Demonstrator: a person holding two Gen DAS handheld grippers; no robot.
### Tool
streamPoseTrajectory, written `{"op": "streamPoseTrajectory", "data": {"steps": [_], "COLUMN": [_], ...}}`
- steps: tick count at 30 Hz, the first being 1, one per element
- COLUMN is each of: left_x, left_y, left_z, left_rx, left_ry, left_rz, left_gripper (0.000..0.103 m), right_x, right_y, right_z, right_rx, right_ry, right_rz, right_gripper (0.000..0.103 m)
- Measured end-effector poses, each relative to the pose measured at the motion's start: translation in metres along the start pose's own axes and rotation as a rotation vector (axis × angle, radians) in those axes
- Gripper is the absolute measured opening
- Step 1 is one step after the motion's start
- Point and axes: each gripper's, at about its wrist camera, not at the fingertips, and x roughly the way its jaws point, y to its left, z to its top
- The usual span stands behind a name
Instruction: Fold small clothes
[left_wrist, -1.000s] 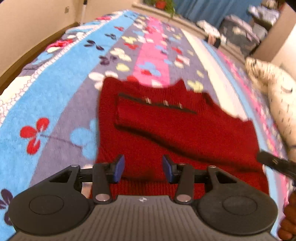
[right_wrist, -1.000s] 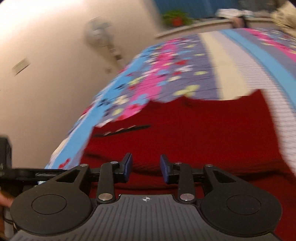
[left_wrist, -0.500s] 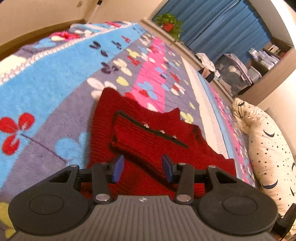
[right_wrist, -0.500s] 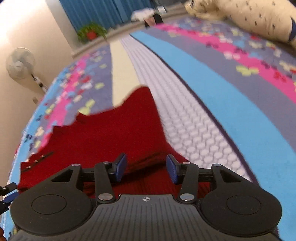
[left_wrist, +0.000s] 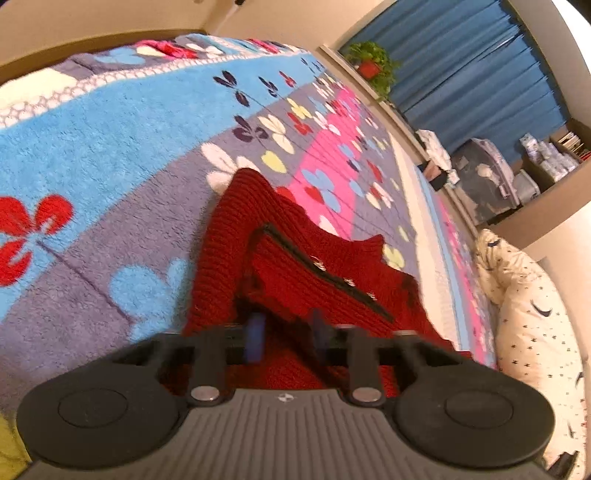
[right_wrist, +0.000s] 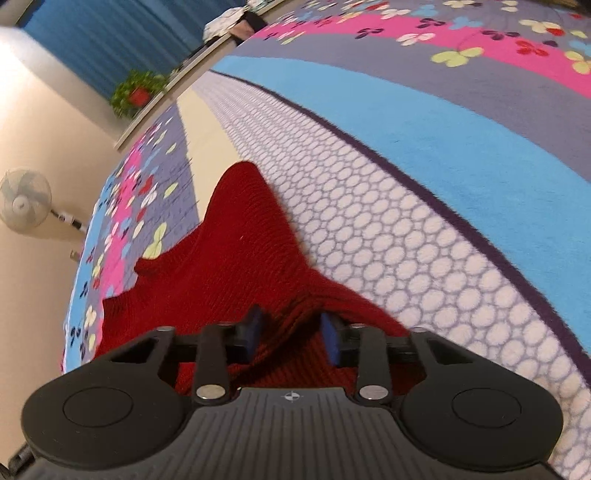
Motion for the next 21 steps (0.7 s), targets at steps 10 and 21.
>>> {"op": "streamPoseTrajectory", "data": {"steps": [10, 21], "left_x": [-0.021, -0.007], "left_y": [-0.02, -0.052], "left_z": [-0.009, -0.029], "left_rx": [0.079, 0.384], "left_ry": [0.017, 0.03], "left_rz": [0.154, 0.244], "left_gripper": [0.013, 0.027], "right_x": [-0.019, 0.011], "right_y": [0.002, 0.046], "right_z": [0.012, -0.014], "right_rx": [-0.056, -0.435], "right_ry": [-0.134, -0.022], "right_rz": [-0.095, -0.131], "right_gripper": [0.003, 0.04]}}
